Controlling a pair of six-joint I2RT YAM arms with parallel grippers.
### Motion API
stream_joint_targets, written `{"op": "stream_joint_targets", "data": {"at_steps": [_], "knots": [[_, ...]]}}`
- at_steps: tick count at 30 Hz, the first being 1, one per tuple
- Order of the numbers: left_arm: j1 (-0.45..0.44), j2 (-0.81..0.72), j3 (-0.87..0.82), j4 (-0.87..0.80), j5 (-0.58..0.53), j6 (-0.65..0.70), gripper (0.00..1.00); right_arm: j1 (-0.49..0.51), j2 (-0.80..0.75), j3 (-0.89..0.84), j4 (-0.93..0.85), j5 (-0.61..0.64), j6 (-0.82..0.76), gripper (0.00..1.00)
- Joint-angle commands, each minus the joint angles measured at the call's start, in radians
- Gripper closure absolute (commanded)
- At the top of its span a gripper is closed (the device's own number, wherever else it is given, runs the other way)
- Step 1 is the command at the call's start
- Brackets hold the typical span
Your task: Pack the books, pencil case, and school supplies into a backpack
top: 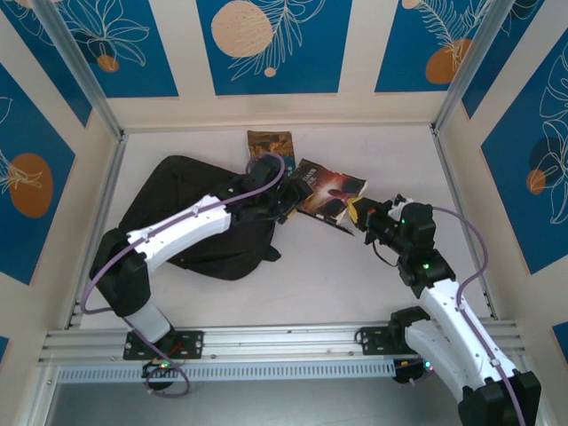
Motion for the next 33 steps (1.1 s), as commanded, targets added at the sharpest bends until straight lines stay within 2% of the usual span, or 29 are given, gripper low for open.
{"op": "stream_joint_targets", "data": {"at_steps": [1,6,13,14,17,20,23,26,33], "knots": [[0.019,-0.014,0.030,0.044,-0.063,0.001,0.49,0.023,-0.031,-0.025,0.109,0.024,0.059,1.00],[0.029,-0.050,0.010,0.057,-0.097,0.022,0.71,0.065,-0.049,-0.044,0.089,0.051,0.050,1.00],[0.033,-0.116,-0.015,0.059,-0.144,0.063,0.92,0.120,-0.055,-0.078,0.057,0.099,0.035,1.00],[0.034,-0.124,-0.017,0.060,-0.146,0.066,0.95,0.124,-0.054,-0.076,0.049,0.099,0.025,0.97],[0.038,-0.149,-0.018,0.065,-0.154,0.089,1.00,0.134,-0.054,-0.061,0.003,0.101,-0.014,0.72],[0.053,-0.184,-0.029,0.071,-0.160,0.103,1.00,0.138,-0.063,-0.028,-0.099,0.100,-0.065,0.39],[0.063,-0.234,-0.054,0.078,-0.202,0.118,1.00,0.150,-0.062,-0.037,-0.067,0.078,-0.079,0.16],[0.073,-0.273,-0.078,0.099,-0.222,0.116,1.00,0.178,-0.023,-0.056,0.037,0.043,-0.054,0.05],[0.077,-0.310,-0.085,0.121,-0.232,0.113,1.00,0.287,0.142,-0.026,0.298,0.055,0.041,0.00]]}}
